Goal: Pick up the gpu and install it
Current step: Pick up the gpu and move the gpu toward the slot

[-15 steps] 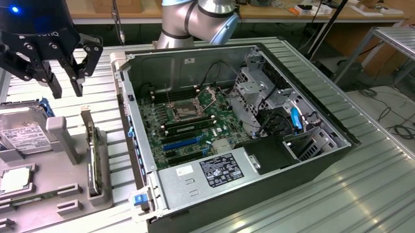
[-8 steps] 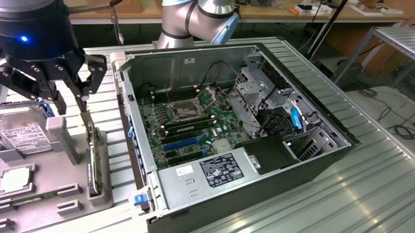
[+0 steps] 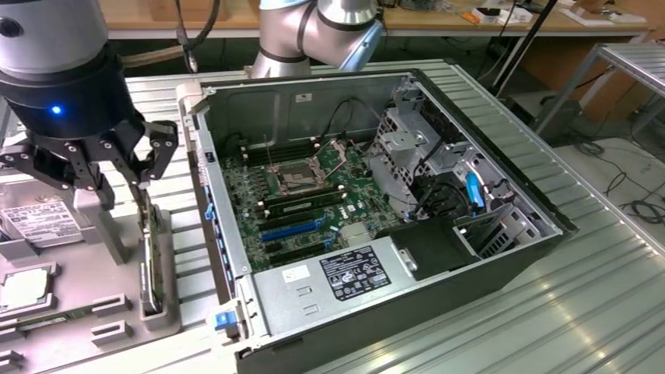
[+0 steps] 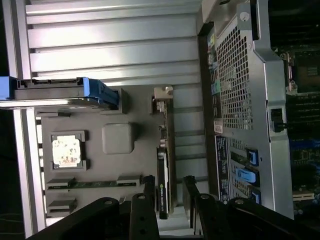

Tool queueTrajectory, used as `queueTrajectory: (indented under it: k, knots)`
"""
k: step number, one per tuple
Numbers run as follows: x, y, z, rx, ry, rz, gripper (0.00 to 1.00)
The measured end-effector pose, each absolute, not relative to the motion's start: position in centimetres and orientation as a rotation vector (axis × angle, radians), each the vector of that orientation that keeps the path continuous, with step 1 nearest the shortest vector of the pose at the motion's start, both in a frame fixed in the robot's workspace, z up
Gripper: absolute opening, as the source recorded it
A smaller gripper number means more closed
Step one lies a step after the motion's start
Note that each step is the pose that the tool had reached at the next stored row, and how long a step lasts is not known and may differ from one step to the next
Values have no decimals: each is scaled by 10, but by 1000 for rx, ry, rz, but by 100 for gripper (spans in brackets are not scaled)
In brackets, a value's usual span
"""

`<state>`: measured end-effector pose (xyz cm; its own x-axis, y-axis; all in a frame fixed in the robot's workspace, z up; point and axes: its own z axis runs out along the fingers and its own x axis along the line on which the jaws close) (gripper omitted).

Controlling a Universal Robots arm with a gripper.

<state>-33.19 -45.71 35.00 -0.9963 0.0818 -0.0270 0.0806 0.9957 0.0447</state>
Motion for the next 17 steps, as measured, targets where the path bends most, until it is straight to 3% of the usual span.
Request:
queueTrajectory:
  k: [17]
  knots:
    - [-332,-464,308,128,3110,68,36]
